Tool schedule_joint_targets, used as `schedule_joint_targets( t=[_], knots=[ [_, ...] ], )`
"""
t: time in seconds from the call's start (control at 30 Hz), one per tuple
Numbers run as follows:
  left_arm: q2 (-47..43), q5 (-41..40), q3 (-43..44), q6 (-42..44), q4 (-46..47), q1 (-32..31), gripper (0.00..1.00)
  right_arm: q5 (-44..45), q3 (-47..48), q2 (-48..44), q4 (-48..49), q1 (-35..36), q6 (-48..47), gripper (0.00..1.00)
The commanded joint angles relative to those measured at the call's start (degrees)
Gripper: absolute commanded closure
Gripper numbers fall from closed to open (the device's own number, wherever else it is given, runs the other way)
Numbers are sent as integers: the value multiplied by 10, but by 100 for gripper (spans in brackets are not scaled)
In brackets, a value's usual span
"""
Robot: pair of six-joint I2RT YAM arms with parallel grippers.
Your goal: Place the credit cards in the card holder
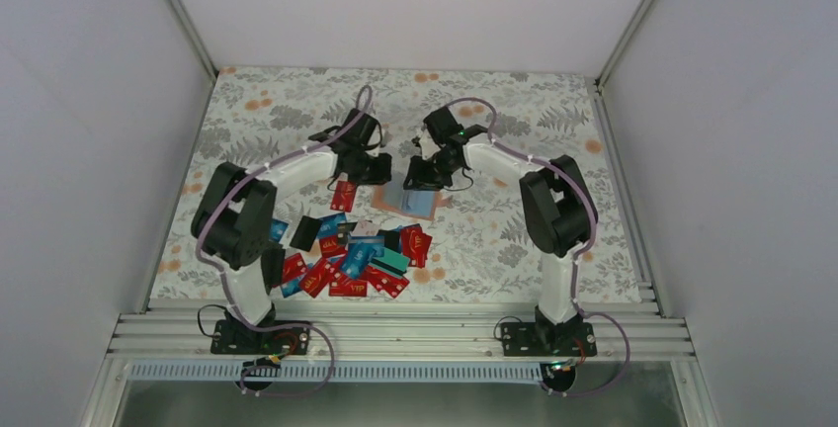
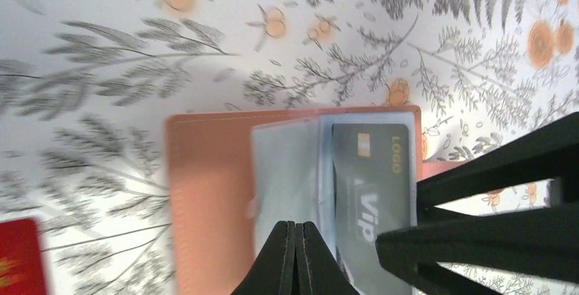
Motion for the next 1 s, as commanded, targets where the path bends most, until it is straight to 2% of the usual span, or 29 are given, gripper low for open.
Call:
schedule_joint_targets(
  t=[0.0, 0.3, 0.57, 0.7, 0.8, 0.97],
  knots=[
    [-51, -36, -31, -4, -6, 21, 97, -11, 37, 25, -10, 13, 4, 72],
    [-97, -41, -90, 4, 8, 39, 97, -17, 90, 68, -22, 26, 6, 72],
    [-122, -14, -107, 7, 27, 35, 97, 8, 50, 31, -9, 25, 7, 64],
    [-140, -18, -104, 7, 27, 28, 97, -17, 26, 3, 36, 24, 11, 60],
    [-146, -26, -103, 3, 20, 27, 97, -43, 47, 14, 39, 25, 9, 60],
    [-174, -36, -110, 3, 13, 20, 97, 12, 62, 15, 5, 19, 3, 60]
  ],
)
